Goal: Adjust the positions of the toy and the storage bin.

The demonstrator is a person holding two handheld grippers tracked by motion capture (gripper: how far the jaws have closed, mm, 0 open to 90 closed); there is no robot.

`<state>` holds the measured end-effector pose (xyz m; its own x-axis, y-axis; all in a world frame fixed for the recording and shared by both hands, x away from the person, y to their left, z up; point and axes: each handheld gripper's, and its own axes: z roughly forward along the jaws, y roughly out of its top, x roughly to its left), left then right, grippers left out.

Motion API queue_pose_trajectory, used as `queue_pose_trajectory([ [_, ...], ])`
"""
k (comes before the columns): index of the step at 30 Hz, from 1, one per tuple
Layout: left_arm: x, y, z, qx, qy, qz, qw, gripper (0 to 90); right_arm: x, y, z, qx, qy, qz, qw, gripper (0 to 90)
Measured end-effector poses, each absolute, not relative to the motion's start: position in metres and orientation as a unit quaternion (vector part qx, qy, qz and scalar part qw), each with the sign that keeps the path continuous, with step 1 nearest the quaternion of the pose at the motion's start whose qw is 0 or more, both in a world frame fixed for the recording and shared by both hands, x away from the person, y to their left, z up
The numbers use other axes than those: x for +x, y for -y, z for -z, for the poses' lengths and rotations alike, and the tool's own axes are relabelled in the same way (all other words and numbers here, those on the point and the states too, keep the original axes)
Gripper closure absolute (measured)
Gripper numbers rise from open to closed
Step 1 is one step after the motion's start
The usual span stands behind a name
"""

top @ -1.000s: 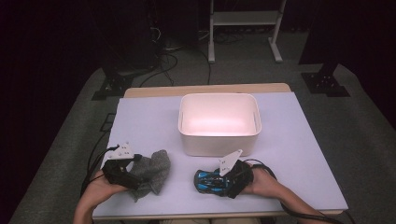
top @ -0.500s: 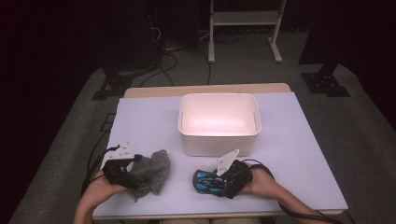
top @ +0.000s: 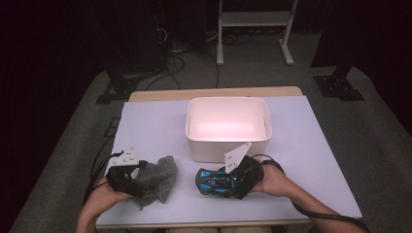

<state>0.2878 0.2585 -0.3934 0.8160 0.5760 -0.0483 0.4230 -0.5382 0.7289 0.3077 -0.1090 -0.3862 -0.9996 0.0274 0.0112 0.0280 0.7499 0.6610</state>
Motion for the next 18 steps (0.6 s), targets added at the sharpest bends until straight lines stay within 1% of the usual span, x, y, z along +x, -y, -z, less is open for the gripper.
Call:
queue_pose_trajectory([
  [5,0.288,-0.258,0.394,0.872,-0.286,-0.098,0.386,9.0,0.307,0.109,0.366,-0.006,0.935,0.355,-0.005,25.1],
  [6,0.288,-0.259,0.394,0.870,-0.287,-0.098,0.388,9.0,0.306,0.109,0.355,-0.002,0.934,0.357,-0.004,25.1],
  [9,0.288,-0.260,0.393,0.869,-0.288,-0.098,0.390,9.0,0.306,0.109,0.338,0.001,0.933,0.359,-0.007,25.1],
  [18,0.287,-0.266,0.392,0.864,-0.295,-0.100,0.396,9.0,0.321,0.114,0.288,0.008,0.935,0.354,-0.027,25.2],
])
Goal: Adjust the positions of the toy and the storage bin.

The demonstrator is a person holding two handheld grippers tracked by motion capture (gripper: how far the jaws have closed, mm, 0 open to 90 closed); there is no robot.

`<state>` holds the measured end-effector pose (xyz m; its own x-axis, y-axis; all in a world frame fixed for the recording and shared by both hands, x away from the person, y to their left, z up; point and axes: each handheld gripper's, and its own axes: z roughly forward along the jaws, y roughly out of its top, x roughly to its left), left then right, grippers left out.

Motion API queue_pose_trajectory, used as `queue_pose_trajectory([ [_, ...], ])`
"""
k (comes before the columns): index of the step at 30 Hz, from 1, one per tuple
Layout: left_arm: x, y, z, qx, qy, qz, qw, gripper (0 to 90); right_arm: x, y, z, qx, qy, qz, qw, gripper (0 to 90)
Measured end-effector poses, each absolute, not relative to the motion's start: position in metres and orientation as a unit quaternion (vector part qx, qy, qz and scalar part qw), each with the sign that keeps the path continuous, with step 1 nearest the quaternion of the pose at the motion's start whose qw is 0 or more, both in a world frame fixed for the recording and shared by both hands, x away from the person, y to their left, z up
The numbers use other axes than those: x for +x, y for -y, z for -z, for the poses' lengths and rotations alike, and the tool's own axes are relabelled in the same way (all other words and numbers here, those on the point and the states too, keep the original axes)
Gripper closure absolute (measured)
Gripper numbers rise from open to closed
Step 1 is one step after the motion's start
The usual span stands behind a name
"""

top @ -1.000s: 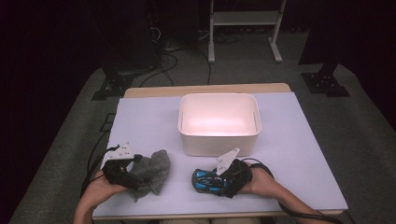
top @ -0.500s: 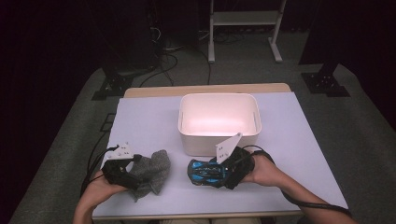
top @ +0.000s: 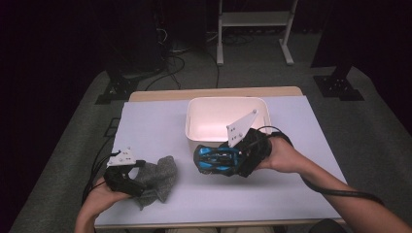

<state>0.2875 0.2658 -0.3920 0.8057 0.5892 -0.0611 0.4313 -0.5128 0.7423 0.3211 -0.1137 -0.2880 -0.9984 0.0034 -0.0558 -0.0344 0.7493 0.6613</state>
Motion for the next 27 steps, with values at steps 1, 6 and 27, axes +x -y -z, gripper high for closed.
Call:
queue_pose_trajectory([
  [1,0.288,-0.266,0.392,0.863,-0.297,-0.100,0.397,9.0,0.324,0.114,0.283,-0.009,-0.936,-0.351,0.030,25.1],
  [6,0.288,-0.267,0.393,0.863,-0.299,-0.101,0.395,9.0,0.338,0.117,0.264,-0.009,-0.936,-0.349,0.041,25.1],
  [27,0.284,-0.270,0.395,0.861,-0.308,-0.106,0.391,9.0,0.429,0.114,0.287,0.027,-0.944,-0.326,0.037,25.1],
])
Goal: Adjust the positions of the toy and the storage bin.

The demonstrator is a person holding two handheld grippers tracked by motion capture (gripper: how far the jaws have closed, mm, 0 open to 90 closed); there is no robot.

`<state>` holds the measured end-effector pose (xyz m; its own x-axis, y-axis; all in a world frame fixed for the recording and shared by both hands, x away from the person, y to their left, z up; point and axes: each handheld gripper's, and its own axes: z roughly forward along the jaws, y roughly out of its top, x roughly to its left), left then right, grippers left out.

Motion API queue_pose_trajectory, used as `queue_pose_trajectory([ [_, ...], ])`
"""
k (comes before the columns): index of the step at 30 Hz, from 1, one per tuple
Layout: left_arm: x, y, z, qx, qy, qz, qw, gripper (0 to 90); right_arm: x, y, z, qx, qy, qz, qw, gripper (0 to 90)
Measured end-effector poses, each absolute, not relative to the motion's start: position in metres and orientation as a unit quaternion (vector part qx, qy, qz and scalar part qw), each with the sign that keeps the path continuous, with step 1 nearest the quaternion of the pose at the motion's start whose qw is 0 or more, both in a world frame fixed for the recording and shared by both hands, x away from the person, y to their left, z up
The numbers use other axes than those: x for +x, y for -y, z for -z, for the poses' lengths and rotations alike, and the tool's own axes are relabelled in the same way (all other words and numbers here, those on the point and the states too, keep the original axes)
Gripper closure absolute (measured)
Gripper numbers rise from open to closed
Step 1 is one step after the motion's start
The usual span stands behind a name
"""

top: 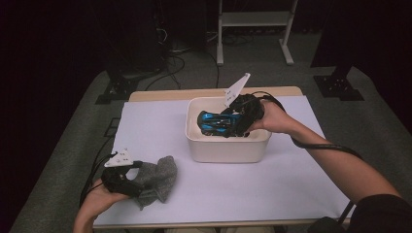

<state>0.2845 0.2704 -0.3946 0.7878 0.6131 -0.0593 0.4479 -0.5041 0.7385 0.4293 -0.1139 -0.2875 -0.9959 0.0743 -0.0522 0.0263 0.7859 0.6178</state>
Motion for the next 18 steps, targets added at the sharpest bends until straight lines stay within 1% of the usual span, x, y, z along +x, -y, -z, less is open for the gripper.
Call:
queue_pose_trajectory([
  [7,0.285,-0.272,0.393,0.860,-0.309,-0.108,0.393,9.0,0.444,0.113,0.304,0.034,-0.948,-0.314,0.029,25.1],
  [18,0.286,-0.274,0.393,0.858,-0.310,-0.109,0.395,9.0,0.456,0.103,0.322,0.037,-0.954,-0.298,0.021,25.1],
])
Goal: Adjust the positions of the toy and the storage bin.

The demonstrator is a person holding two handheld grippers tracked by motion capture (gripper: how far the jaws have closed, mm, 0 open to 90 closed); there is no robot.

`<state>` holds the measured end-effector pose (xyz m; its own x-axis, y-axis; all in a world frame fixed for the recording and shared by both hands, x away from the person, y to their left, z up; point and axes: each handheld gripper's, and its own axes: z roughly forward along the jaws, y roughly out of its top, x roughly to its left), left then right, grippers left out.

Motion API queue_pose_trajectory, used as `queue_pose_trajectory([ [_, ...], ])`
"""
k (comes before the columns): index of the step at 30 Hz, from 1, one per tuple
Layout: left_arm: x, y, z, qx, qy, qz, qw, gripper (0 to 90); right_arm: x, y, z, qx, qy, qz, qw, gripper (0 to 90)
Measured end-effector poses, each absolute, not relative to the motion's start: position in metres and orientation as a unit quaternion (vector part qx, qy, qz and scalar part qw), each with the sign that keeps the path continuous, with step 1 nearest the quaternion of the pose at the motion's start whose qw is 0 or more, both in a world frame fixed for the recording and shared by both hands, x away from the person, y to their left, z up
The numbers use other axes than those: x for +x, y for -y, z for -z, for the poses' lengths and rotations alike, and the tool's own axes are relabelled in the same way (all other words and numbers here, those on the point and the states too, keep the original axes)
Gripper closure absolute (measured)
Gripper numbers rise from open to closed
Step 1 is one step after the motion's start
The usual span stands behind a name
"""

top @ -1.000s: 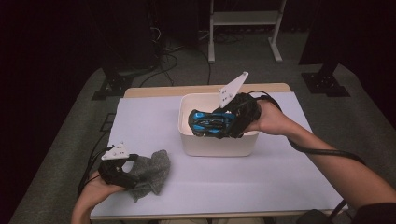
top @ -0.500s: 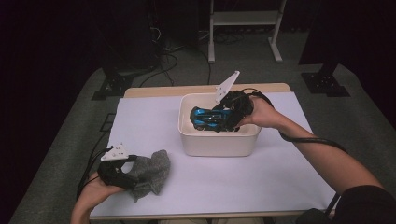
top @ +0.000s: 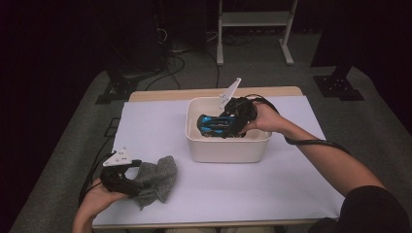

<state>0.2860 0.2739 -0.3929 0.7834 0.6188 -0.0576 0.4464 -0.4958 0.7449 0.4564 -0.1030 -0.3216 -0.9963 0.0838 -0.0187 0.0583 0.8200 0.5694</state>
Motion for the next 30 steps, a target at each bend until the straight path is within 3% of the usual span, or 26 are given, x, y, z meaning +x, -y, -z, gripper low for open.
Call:
queue_pose_trajectory([
  [30,0.285,-0.280,0.393,0.853,-0.315,-0.112,0.400,9.0,0.470,0.079,0.347,0.025,-0.965,-0.263,0.003,25.1],
])
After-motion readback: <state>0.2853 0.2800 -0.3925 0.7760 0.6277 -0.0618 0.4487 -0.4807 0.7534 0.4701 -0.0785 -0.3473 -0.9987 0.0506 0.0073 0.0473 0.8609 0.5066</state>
